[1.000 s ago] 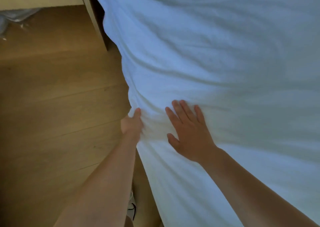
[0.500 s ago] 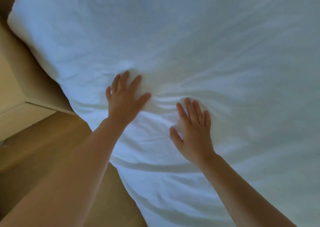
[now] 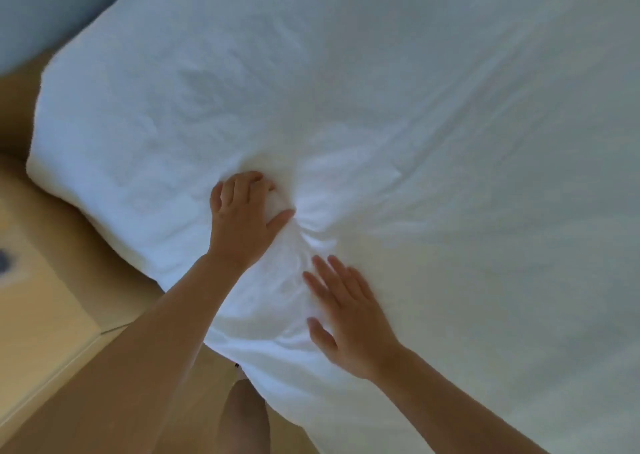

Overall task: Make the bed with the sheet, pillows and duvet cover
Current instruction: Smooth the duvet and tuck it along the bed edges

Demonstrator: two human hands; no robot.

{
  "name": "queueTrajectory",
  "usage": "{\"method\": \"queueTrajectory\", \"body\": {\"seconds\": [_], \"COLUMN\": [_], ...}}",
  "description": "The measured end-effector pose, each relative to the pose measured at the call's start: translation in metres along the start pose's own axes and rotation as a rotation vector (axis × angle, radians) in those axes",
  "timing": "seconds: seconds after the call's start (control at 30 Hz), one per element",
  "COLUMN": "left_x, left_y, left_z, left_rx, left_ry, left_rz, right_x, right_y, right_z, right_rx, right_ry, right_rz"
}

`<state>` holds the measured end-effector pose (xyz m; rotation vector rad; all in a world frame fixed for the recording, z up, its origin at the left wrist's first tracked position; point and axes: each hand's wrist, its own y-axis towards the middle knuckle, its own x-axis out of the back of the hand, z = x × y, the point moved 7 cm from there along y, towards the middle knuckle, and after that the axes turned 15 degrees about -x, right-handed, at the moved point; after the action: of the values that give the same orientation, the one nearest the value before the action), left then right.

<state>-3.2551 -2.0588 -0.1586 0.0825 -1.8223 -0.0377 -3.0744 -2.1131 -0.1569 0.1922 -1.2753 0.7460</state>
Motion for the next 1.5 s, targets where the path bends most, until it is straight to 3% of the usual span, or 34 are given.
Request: {"method": "queueTrajectory", "body": {"seconds": [0.07,0.23,0.33,0.4,0.47,0.6,0.67,0.7,0.77,0.83,0.9,0.97,1.07,1.13,1.23,1.4,1.5], "left_x": [0.004,0.023,0.042,0.048,0.045,0.036,0.035,0.035,0.032,0.031,0.03,0.032,0.032,0.036,0.039,0.003,-0.019], "left_y": [0.022,0.087,0.117,0.131,0.139,0.133,0.131,0.132,0.132,0.132,0.133,0.137,0.137,0.138,0.138,0.112,0.095], "left_z": [0.021,0.123,0.172,0.194,0.222,0.282,0.292,0.292,0.291,0.291,0.29,0.291,0.286,0.274,0.223,0.081,0.011], "left_rx": [0.003,0.052,-0.089,-0.173,-0.172,-0.014,0.031,0.037,0.059,0.086,0.076,0.074,0.182,0.269,0.201,-0.161,-0.233], "left_ry": [-0.023,-0.042,0.049,0.066,0.069,0.106,0.08,0.065,0.037,0.021,0.015,0.009,-0.043,-0.116,-0.199,-0.218,-0.211], "left_rz": [0.039,0.091,0.073,0.054,0.092,0.199,0.193,0.179,0.154,0.142,0.14,0.131,0.14,0.094,0.03,0.232,0.246], "right_x": [0.017,0.042,0.046,0.025,-0.002,-0.017,0.017,0.04,0.08,0.099,0.089,0.069,0.042,0.045,0.06,0.063,0.058], "right_y": [0.033,0.152,0.218,0.258,0.284,0.288,0.298,0.309,0.338,0.362,0.391,0.431,0.463,0.459,0.425,0.282,0.162], "right_z": [-0.006,-0.011,-0.005,0.045,0.114,0.203,0.188,0.164,0.088,0.026,0.018,0.062,0.148,0.164,0.12,-0.03,-0.122], "right_rx": [-0.201,-0.499,-0.785,-0.7,-0.475,0.01,0.103,0.036,-0.331,-0.764,-0.953,-0.777,-0.338,-0.205,-0.31,-0.711,-0.941], "right_ry": [0.067,0.117,0.181,0.085,0.034,0.059,0.164,0.183,0.215,0.273,0.219,0.124,0.033,0.013,-0.011,-0.093,-0.119], "right_rz": [-0.095,-0.208,-0.283,-0.215,-0.101,0.125,-0.034,-0.206,-0.451,-0.453,-0.375,-0.254,-0.061,-0.054,-0.167,-0.19,-0.2]}}
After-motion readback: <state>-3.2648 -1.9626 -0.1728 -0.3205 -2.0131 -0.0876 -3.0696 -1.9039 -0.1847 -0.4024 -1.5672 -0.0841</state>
